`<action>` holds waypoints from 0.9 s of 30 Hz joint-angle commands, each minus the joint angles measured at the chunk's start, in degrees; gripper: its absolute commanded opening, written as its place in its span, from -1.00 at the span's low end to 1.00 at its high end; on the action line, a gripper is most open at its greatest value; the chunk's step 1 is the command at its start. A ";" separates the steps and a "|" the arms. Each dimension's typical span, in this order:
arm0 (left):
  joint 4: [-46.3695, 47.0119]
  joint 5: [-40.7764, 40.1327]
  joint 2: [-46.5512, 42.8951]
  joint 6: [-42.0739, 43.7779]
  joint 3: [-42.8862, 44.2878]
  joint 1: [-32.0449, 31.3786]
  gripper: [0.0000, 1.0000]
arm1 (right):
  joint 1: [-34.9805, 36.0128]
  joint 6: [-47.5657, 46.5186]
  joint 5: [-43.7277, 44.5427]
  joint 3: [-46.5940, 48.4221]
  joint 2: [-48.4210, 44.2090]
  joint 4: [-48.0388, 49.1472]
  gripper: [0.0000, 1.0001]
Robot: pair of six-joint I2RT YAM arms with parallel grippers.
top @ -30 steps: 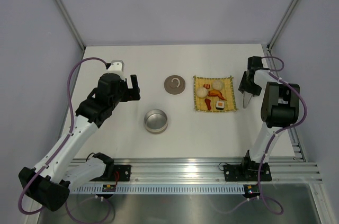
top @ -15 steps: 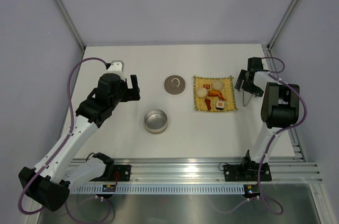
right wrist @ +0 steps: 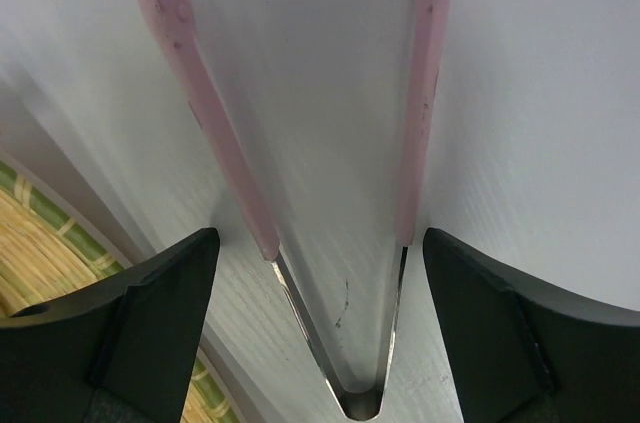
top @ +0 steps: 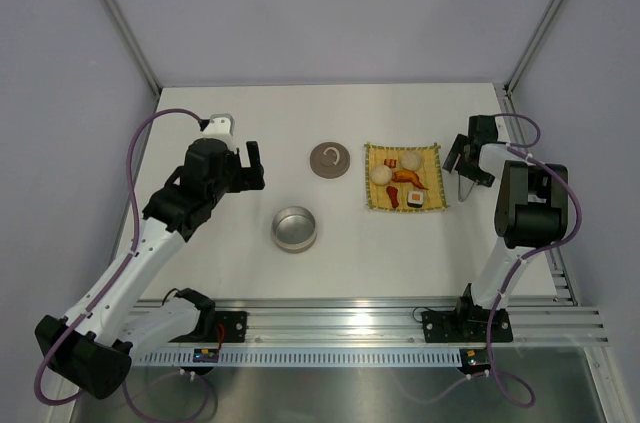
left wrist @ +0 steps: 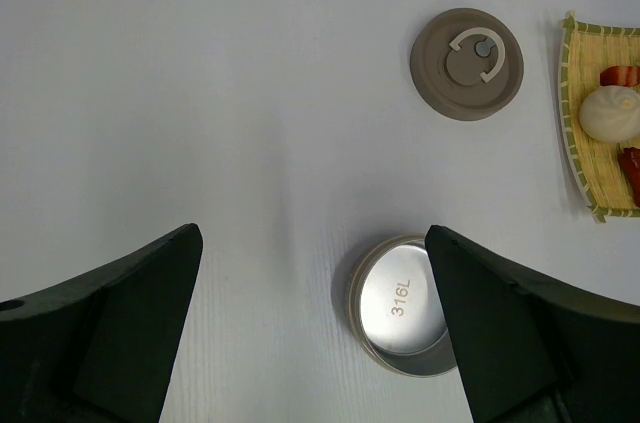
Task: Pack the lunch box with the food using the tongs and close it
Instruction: Place the clamp at the center of the board, then pick up the clamp at the center of the board.
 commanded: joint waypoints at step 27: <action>0.00 -0.50 -0.07 -0.17 1.21 -0.23 0.98 | -3.56 -2.81 -3.92 -3.62 0.01 4.93 0.62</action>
